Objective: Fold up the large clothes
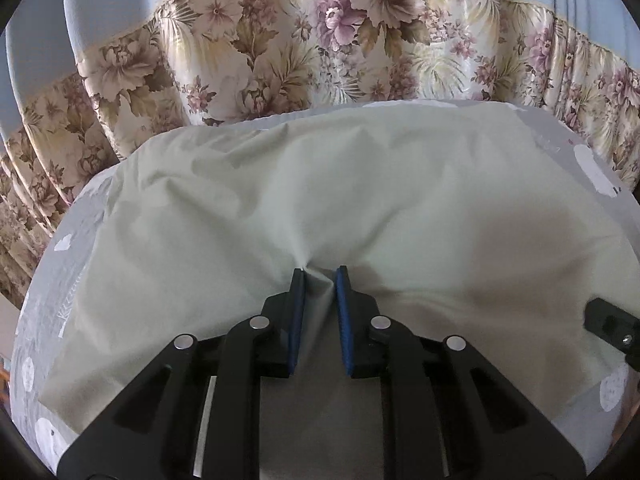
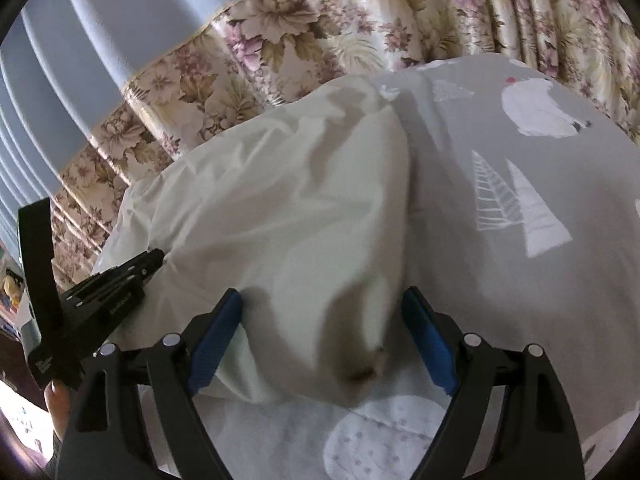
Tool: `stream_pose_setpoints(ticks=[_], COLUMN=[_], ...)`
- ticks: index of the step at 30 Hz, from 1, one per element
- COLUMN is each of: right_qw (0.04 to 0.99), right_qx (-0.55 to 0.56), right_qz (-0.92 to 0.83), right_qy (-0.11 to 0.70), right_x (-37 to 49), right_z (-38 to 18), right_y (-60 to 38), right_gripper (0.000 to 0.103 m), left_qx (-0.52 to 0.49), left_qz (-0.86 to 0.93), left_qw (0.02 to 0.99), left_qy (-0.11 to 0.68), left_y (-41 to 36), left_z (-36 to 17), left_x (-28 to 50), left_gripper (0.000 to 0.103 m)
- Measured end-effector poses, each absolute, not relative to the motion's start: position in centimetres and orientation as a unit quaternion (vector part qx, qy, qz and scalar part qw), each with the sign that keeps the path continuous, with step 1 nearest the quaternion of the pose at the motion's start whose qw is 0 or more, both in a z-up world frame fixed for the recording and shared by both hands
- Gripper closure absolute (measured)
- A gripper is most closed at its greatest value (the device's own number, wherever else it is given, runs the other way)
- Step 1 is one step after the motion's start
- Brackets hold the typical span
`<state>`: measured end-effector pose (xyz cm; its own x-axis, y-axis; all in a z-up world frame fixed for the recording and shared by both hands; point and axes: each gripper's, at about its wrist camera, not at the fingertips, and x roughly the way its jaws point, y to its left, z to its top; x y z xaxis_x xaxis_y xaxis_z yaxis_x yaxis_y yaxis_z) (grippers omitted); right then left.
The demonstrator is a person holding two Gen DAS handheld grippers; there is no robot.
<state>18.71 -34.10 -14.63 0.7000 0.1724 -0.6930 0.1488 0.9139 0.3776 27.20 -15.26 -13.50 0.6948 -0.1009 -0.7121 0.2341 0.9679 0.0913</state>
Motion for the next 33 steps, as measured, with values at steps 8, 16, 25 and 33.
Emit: stream_pose_setpoints(ticks=[8,16,25,33], right_qw=[0.893,0.885,0.909,0.926], right_qx=[0.202,0.23,0.163,0.066], right_qz=[0.0,0.017,0.021,0.041], right_qy=[0.402,0.405,0.383,0.37], right_x=[21.0,23.0,22.8,23.6], right_z=[-14.3,-14.4,-11.0,-7.3], right_y=[-33.5,-33.6,-31.3,-27.0], right_gripper=[0.039,0.042,0.069,0.07], left_qx=[0.054,0.038,0.035,0.018], left_qz=[-0.119,-0.127,-0.133,-0.147], left_qw=[0.91,0.908,0.906,0.9], left_qy=[0.393,0.398,0.4,0.411], left_y=[-14.2,-13.8,-13.7,-13.2], left_z=[-13.7,-13.8,-13.8,-13.8], left_x=[27.5,27.8,28.0,28.3], left_gripper=[0.09,0.09,0.09,0.09])
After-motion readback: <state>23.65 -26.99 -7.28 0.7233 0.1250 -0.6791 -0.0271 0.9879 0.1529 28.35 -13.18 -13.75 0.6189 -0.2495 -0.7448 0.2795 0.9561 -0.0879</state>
